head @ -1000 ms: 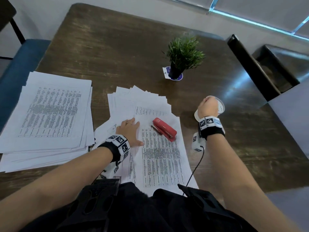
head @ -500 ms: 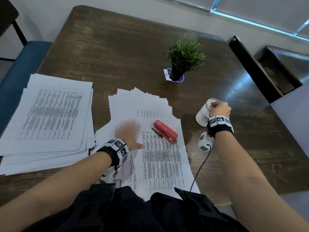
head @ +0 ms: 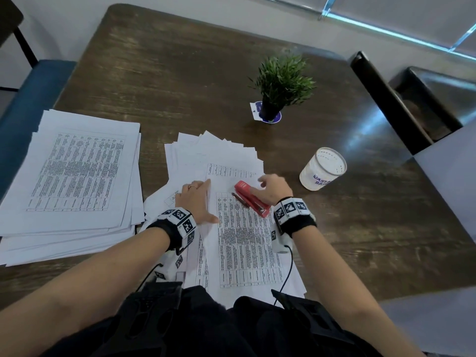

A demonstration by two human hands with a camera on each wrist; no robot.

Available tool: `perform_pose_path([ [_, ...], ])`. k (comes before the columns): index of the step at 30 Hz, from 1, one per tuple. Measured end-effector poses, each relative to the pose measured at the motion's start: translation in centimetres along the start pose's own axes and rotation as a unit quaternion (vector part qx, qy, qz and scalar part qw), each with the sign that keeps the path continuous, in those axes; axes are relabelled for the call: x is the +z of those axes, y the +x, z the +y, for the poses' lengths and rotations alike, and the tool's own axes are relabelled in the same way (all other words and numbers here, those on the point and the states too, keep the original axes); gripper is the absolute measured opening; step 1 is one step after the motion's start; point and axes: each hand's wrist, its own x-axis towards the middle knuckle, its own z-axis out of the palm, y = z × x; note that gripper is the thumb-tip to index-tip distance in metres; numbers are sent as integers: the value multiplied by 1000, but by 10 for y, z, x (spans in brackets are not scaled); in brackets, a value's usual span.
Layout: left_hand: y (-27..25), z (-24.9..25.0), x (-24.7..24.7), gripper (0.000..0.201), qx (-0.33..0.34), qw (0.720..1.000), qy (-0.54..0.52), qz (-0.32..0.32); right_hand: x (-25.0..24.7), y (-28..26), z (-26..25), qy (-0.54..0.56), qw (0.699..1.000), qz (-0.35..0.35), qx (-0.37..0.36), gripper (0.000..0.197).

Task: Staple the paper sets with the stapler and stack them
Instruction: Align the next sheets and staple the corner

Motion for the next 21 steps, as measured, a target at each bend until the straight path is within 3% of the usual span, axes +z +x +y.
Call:
perform_pose_path([
  [3,0,4,1,121,-19,998,-52,16,15,-3,-3,-3,999,-35,-6,43],
  [7,6,2,4,102,-23,998,-57,17,16,-8,1,-20,1000,-9,3,32],
  [9,6,2,3,87,-21,999,-30,23,13,-9,7,-22,999,27,36,30],
  [12,2,4,2,45,-11,999,-22,43,8,-7,22,-13,991,76,112,27],
  [15,-4,6,3,30,-2,998,-47,39,4,-4,40,13,981,95,168,25],
  [18,-5,6,7,22,-1,996,-72,43,2,-2,47,21,980,107,164,25],
  [21,-5,3,4,13,3,992,-101,80,4,-4,44,-19,987,132,90,48],
])
